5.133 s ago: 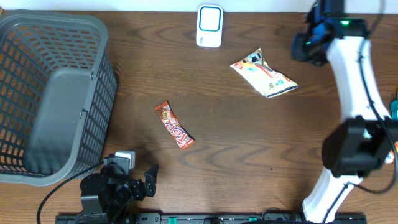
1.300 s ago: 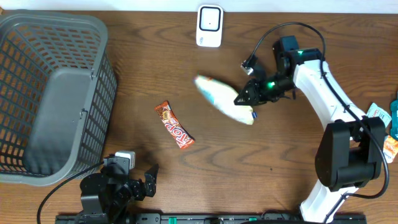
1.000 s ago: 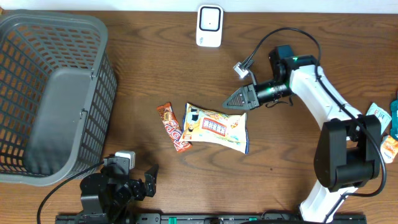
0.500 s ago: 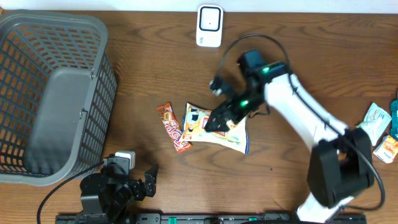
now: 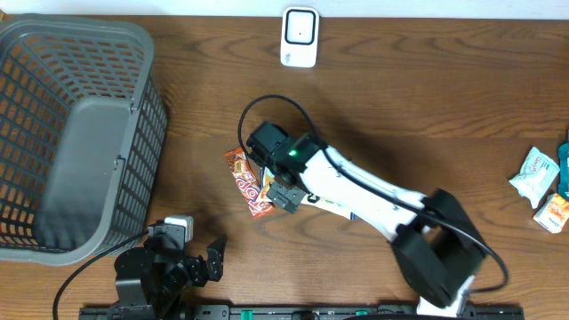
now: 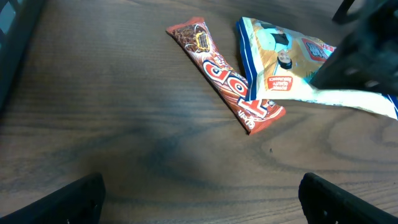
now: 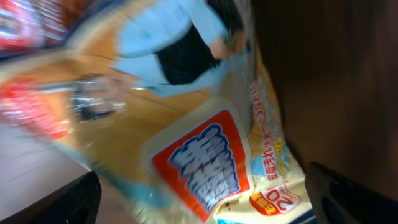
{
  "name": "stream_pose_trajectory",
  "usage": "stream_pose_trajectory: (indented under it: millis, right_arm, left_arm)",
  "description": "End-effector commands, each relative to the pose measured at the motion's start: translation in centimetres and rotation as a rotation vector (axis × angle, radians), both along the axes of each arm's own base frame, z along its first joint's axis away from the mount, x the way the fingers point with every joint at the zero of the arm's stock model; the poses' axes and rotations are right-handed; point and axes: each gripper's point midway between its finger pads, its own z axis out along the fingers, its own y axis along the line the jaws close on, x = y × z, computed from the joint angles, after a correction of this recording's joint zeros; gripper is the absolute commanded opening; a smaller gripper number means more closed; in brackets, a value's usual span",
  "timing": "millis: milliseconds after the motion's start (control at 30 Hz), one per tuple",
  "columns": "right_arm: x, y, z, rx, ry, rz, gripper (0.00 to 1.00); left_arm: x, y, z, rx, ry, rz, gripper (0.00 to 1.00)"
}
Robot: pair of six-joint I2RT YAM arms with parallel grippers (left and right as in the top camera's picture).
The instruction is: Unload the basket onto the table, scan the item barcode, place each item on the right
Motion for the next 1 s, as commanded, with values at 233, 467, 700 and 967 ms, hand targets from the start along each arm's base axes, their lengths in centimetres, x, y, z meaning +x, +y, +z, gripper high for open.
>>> stream_pose_trajectory:
  millis: [233,467,700,967]
  right_arm:
    - [-1.4,-1.9,-3.4,-0.151,0.039,-0.065,0.99]
    - [-1.5,-1.6,-4.8,-0.139,0.028,-0.055,0.99]
    - [-3.0,-3.8,-8.2,-0.147,0.025,-0.182,0.38]
    - [-3.9,0.4,-4.6,0.08,0.243,-0.272,0.01]
  left_arm:
    - [0.0,0.1,0.0,0.011,-0.002,0.001,0.99]
    - [0.0,0.1,0.0,0.011,-0.002,0.0,0.99]
    - [0.0,0.1,0.0,0.011,-0.002,0.0,0.99]
    - [0.0,0.1,0.0,0.011,-0.002,0.001,0.99]
